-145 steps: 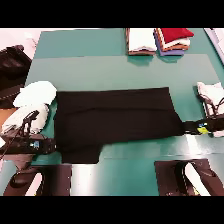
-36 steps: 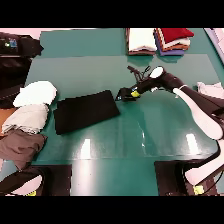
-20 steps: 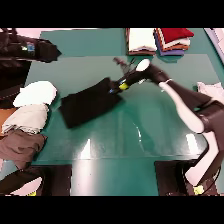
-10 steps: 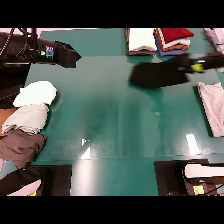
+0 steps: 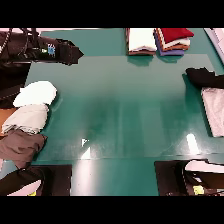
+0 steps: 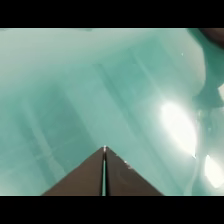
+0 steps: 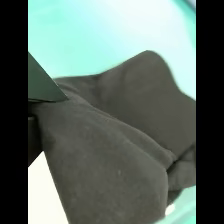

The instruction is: Fold the shirts.

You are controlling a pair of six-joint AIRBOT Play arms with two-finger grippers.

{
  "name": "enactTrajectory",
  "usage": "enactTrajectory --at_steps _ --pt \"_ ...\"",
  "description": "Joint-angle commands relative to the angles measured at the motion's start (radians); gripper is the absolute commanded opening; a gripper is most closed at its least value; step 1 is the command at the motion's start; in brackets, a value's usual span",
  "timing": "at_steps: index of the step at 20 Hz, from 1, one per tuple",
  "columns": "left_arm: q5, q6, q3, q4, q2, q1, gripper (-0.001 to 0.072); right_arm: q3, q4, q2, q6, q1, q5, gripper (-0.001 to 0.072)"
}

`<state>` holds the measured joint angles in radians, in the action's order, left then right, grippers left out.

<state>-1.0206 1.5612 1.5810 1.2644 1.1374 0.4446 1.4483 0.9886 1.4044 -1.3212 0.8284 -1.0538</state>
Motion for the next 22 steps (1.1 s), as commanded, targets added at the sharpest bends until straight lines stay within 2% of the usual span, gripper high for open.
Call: enactTrajectory --at_steps 1,7,10,15,22 --pt "0.001 0.006 0.000 0.000 0.000 0.000 0.0021 0.069 -0.028 -0.002 0.003 0.010 0.010 0.0016" --pt "-0.033 0.002 0.000 0.005 0.000 0.000 0.0021 0.290 -0.008 -0.005 -0.002 -0.023 -0.058 0.0016" --pt "-0.047 0.002 0.000 0.014 0.000 0.000 0.0022 0.313 0.090 -0.020 -0.026 -0.021 -0.123 0.0016" --pt "-0.047 -0.001 0.000 0.015 0.000 0.000 0.0022 0.147 0.200 -0.135 -0.026 0.014 -0.134 0.0016" --pt "-0.047 -0.050 0.000 0.014 0.000 0.000 0.0022 -0.200 0.332 -0.292 -0.021 0.178 -0.181 0.0019"
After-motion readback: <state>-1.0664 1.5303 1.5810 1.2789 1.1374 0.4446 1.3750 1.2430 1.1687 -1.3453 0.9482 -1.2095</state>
